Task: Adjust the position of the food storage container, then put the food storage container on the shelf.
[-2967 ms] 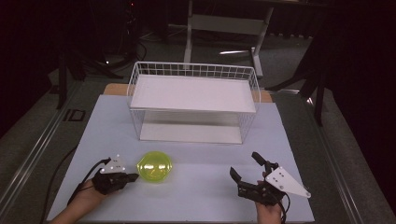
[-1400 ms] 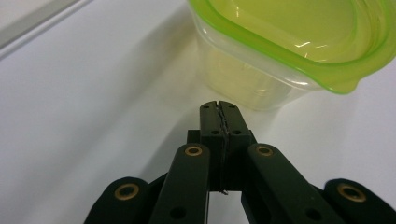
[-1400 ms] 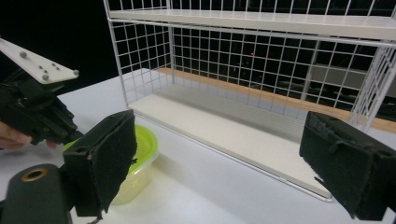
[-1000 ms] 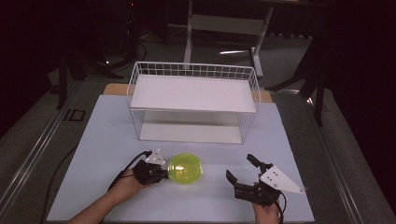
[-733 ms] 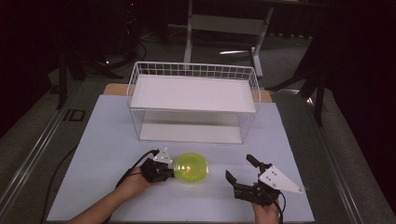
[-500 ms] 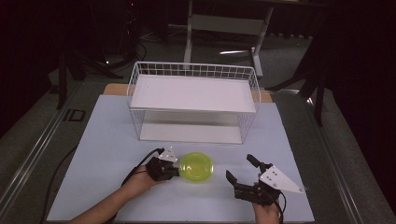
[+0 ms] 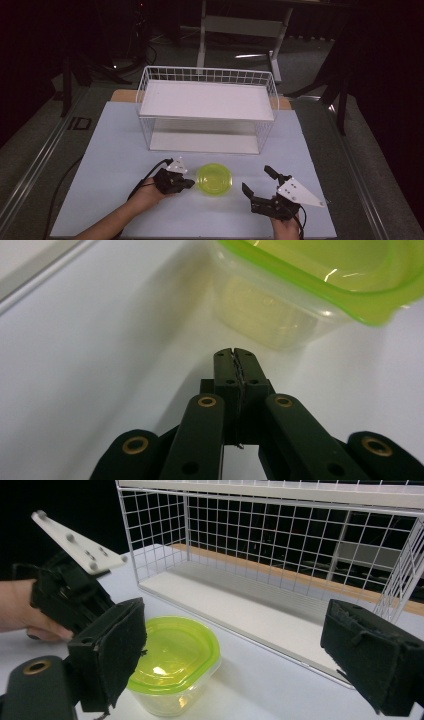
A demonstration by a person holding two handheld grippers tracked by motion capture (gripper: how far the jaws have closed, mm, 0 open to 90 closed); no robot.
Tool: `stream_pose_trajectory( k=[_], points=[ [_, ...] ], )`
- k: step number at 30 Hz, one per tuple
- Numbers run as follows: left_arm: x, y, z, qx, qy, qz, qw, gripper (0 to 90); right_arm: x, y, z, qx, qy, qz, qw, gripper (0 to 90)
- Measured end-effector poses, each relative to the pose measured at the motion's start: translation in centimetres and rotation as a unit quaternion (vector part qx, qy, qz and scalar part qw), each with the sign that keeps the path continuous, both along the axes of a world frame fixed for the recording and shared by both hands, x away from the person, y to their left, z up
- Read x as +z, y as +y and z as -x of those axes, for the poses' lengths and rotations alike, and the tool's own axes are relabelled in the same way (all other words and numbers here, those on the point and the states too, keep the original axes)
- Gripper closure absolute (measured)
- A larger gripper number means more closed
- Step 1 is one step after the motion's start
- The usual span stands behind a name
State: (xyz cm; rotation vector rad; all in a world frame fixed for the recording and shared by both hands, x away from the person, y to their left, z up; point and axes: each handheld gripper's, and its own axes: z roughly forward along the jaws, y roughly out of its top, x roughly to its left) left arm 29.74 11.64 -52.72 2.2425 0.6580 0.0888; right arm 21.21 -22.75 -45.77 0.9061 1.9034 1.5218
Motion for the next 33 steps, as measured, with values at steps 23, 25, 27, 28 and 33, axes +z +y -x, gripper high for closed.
stream_pose_trajectory(
  k=[23, 25, 27, 28, 33],
  points=[
    [6.6, 6.2, 4.0, 0.053, -0.03, 0.186, 0.9807, 2.1, 0.7, 2.1, 0.0, 0.021, 0.025, 0.047, 0.9984, 13.3],
    [6.7, 5.7, 3.9, 0.056, -0.036, 0.186, 0.9802, 2.1, 0.9, 2.2, 0.0, 0.019, 0.023, 0.047, 0.9985, 12.5],
    [6.8, 5.2, 3.8, 0.068, -0.056, 0.191, 0.9776, 2.1, 1.1, 2.2, 0.0, 0.015, 0.018, 0.047, 0.9986, 12.4],
    [6.8, 4.9, 3.7, 0.067, -0.053, 0.191, 0.9778, 2.0, 1.2, 2.2, 0.0, 0.011, 0.016, 0.049, 0.9986, 12.4],
    [6.9, 3.4, 3.0, 0.057, -0.064, 0.176, 0.9807, 2.1, 1.6, 2.3, -0.7, 0.003, 0.021, 0.077, 0.9968, 18.1]
  ],
)
